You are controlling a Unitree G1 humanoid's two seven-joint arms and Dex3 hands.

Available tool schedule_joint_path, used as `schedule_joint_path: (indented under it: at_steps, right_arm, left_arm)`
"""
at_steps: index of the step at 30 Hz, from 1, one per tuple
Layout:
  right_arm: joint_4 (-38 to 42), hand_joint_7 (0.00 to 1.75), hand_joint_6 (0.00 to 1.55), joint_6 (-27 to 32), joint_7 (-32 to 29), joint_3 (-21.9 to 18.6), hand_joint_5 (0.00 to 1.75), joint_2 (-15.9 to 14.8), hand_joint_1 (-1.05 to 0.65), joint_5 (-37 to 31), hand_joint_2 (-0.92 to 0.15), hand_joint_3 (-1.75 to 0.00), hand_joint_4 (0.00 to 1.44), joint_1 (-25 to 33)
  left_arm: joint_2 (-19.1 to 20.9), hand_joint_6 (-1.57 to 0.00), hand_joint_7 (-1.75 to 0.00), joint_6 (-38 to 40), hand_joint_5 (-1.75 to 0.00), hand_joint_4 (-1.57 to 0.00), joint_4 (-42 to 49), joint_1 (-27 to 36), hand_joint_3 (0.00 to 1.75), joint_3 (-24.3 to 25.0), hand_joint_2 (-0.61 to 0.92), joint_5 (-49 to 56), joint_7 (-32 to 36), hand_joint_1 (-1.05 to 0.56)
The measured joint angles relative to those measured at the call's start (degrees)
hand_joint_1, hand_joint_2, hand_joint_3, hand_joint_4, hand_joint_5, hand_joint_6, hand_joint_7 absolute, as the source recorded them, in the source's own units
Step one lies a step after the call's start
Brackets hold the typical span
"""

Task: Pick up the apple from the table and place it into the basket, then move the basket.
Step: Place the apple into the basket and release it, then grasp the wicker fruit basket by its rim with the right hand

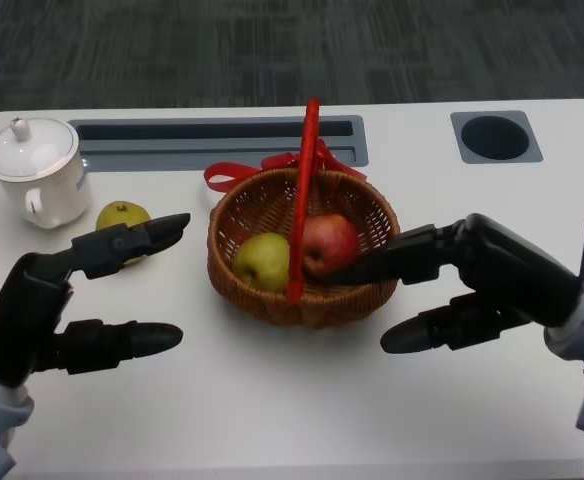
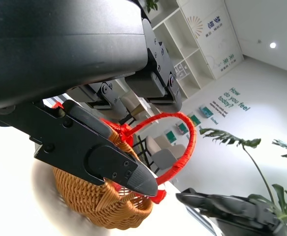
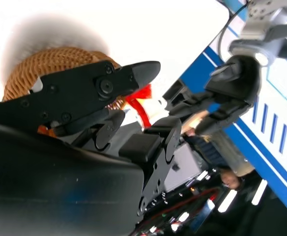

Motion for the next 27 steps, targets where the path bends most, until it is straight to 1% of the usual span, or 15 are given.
schedule_joint_path:
  at_steps: [5, 9, 18, 27]
  right_arm:
    - [8.57, 0.00, 0.74, 0.83, -1.90, 1.06, 0.01, 1.08, -0.46, -5.18, -0.88, 0.00, 0.84, -5.05]
    - [13.36, 0.00, 0.74, 2.29, -4.36, 2.14, 0.00, 1.34, -0.48, -9.66, -0.89, -0.01, 0.82, -8.30]
    - [22.05, 0.01, 0.76, 3.42, -10.08, 4.56, 0.01, 1.85, -0.47, -16.18, -0.86, 0.00, 0.84, -14.46]
    - [28.42, 0.00, 0.76, 6.27, -15.70, 9.66, 0.02, 2.11, -0.49, -23.94, -0.86, 0.00, 0.89, -19.03]
  left_arm:
    - [0.01, -0.72, -0.02, -0.01, -0.04, -0.78, -0.51, 0.57, 0.00, 1.06, 0.78, 1.19, 0.37, -0.62]
    - [0.00, -0.72, -0.02, 0.02, -0.03, -0.79, -0.85, 0.78, 0.00, 1.44, 0.77, 1.19, 0.51, -0.61]
    - [-0.45, -0.74, -0.01, 0.06, -0.03, -0.81, -1.80, 1.85, 0.00, 1.78, 0.77, 1.59, 1.12, -0.64]
    - [-1.14, -0.75, -0.01, -0.15, -0.02, -0.82, -2.05, 1.95, 0.00, 2.65, 0.78, 3.43, 2.76, -0.63]
